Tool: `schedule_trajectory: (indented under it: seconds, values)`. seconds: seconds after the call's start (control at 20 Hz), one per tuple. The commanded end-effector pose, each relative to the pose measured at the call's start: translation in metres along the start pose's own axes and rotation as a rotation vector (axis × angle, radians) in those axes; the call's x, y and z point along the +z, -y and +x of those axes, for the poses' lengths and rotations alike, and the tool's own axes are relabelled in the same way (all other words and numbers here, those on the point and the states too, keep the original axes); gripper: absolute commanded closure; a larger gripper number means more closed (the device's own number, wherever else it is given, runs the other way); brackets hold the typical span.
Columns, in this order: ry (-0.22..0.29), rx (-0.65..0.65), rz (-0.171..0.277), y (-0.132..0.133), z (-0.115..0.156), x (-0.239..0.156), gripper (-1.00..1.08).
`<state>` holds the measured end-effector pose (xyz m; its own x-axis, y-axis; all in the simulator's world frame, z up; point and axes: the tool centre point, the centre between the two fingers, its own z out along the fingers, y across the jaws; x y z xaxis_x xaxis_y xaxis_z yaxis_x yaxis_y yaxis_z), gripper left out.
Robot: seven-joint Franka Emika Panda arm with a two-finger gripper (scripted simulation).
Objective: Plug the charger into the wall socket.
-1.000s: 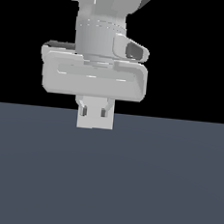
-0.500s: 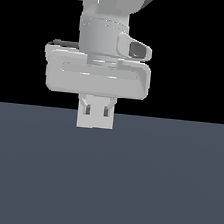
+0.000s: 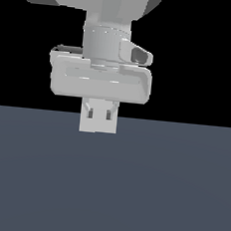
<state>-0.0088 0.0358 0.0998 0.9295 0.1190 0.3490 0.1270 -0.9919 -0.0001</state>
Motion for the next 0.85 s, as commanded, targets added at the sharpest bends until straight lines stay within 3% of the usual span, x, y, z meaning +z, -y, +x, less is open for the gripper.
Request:
schedule_trajectory:
  seconds: [0.0, 0.4, 0.8]
  values:
    - [0.000, 0.000, 0.000, 0.000, 0.008, 0.003, 1.08]
    - [0.000, 0.000, 0.000, 0.000, 0.032, 0.011, 1.08]
    - [0.000, 0.000, 0.000, 0.000, 0.034, 0.012, 1.08]
